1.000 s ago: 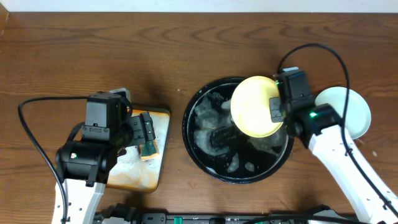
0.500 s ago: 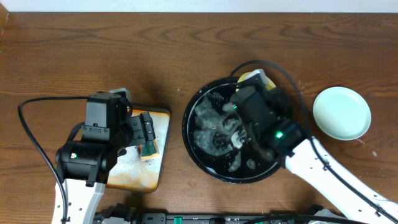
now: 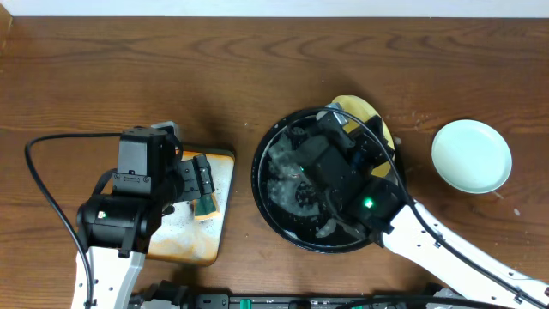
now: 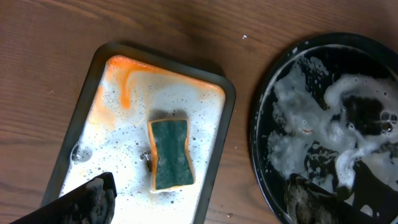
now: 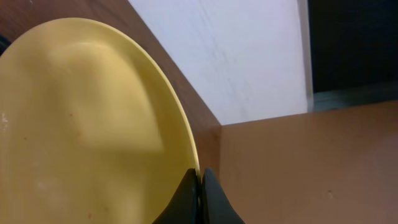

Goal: Clean dirty plates on tray and stack at the side
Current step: 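Hold the yellow plate tilted upright over the round tray with right gripper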

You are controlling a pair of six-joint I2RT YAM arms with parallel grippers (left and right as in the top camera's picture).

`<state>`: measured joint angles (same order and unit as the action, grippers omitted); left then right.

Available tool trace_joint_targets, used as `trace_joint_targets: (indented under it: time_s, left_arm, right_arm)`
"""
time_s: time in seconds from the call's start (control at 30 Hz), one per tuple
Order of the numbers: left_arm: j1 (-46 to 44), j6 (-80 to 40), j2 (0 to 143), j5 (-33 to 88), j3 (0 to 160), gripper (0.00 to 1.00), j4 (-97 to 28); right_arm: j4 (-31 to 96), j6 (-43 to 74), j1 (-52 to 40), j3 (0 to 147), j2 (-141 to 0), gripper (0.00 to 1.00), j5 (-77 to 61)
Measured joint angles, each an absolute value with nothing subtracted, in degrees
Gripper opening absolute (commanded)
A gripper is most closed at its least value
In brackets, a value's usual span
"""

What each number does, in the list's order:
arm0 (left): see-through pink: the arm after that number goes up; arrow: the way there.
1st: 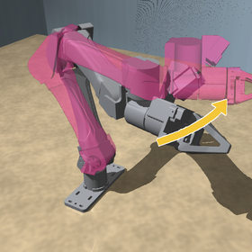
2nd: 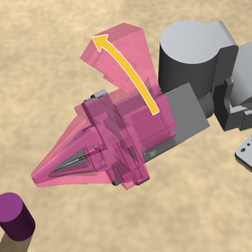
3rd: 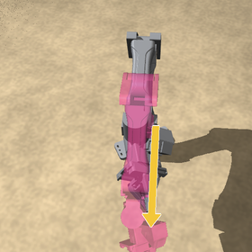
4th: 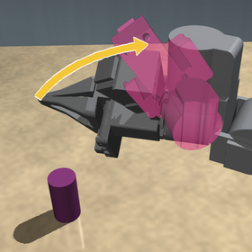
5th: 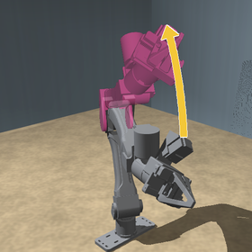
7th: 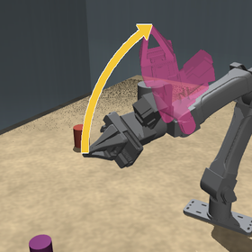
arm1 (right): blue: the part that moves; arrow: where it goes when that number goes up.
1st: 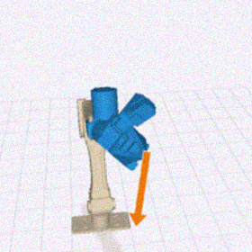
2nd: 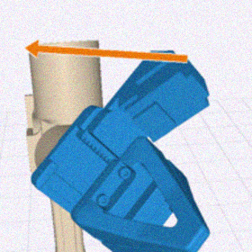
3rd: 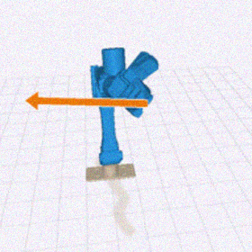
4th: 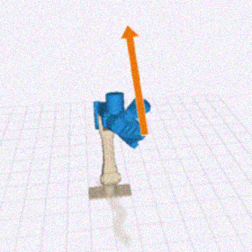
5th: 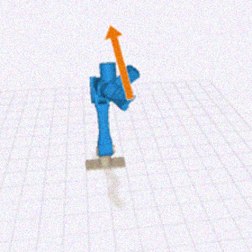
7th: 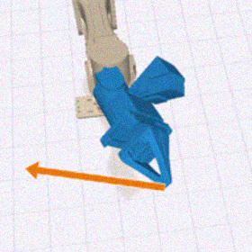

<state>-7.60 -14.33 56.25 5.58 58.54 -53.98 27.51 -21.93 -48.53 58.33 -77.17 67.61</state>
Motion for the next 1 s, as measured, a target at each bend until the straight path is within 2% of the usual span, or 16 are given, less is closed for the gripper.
trace_joint_targets:
  time_s: [1.0]
  left_arm:
    - [-7.6,-14.3,56.2,5.6,58.5,0.88,-54.0]
  right_arm:
    - [26.5,-24.5,-49.1,58.3,-77.2,0.01,69.2]
